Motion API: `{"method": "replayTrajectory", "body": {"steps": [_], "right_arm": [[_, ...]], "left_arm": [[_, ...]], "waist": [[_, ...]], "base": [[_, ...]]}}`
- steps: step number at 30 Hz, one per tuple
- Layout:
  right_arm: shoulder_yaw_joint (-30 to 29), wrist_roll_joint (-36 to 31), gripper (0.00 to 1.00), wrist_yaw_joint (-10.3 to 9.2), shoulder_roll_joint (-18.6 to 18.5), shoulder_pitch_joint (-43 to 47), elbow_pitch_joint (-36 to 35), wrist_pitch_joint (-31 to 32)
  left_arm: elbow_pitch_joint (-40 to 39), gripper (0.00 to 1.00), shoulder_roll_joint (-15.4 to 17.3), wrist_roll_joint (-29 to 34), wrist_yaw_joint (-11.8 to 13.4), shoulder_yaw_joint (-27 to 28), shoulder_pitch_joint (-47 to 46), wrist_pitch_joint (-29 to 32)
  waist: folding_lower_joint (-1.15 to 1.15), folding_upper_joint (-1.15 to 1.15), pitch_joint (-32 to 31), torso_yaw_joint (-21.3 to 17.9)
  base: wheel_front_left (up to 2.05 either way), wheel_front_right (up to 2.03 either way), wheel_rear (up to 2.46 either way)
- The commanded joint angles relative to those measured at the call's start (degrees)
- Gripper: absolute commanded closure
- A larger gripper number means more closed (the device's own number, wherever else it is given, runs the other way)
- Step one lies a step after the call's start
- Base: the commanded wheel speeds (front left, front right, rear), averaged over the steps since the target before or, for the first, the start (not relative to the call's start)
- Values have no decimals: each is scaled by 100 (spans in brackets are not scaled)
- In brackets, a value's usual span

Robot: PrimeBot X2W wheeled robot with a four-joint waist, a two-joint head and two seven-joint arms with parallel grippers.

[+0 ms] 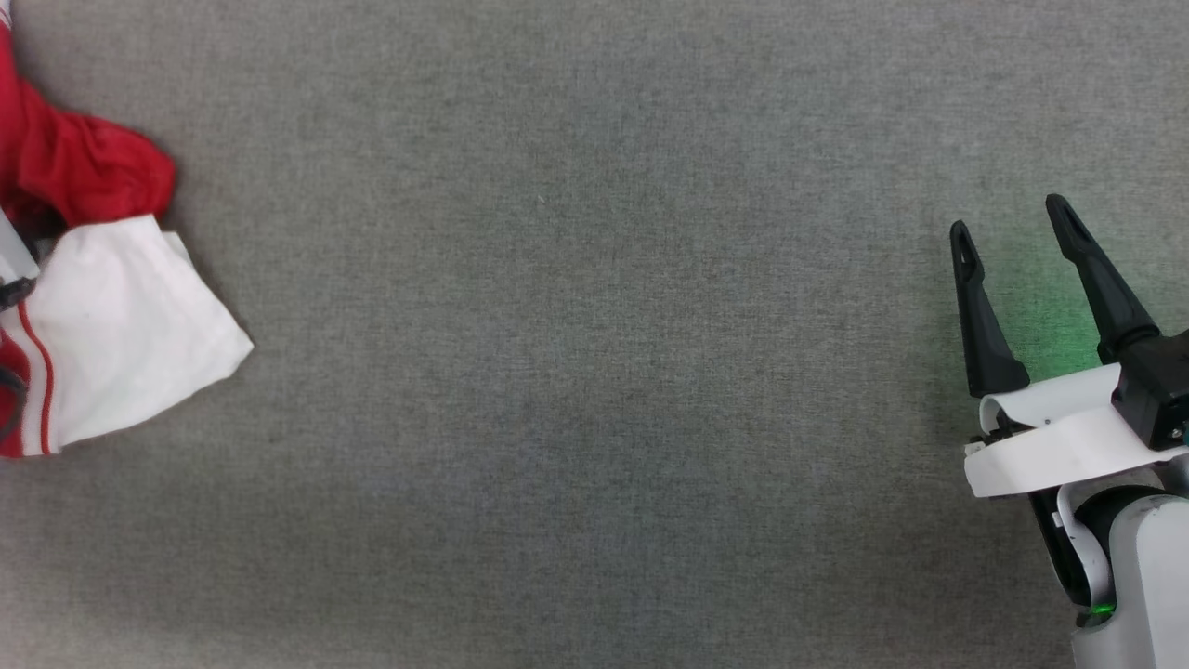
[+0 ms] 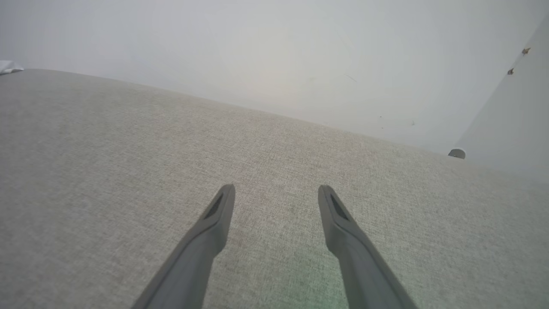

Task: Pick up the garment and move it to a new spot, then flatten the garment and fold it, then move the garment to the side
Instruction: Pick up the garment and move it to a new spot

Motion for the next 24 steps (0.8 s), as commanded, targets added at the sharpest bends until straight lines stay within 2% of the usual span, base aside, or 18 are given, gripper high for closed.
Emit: {"method": "replayTrajectory", "body": {"steps": [1,2,7,14,20,24], "right_arm": [[-3,20,0,-4,15,1,14,17],[-7,34,0,-4,9,19,39,19],[10,64,0,-4,40,148,131,11],[6,133,0,-4,124,455,304,-26],[39,184,0,-4,197,710,460,-73],[73,225,0,-4,265,824,537,-97]], "left_arm": [[220,86,-347,-62,-18,-158,197,55],[222,100,-347,-62,-43,-146,166,-22],[151,100,-148,156,-30,-168,-3,-482],[-76,100,5,441,-203,-338,-246,-1220],[-384,100,91,665,-374,-582,-550,-1582],[-595,100,106,715,-483,-777,-735,-1608]], "waist": [[0,0,-91,23],[0,0,-148,44],[0,0,-528,161],[0,0,-1213,391],[0,0,-1887,556],[0,0,-2262,621]], "base": [[0,0,0],[0,0,0],[0,0,0],[0,0,0],[0,0,0],[0,0,0]]}}
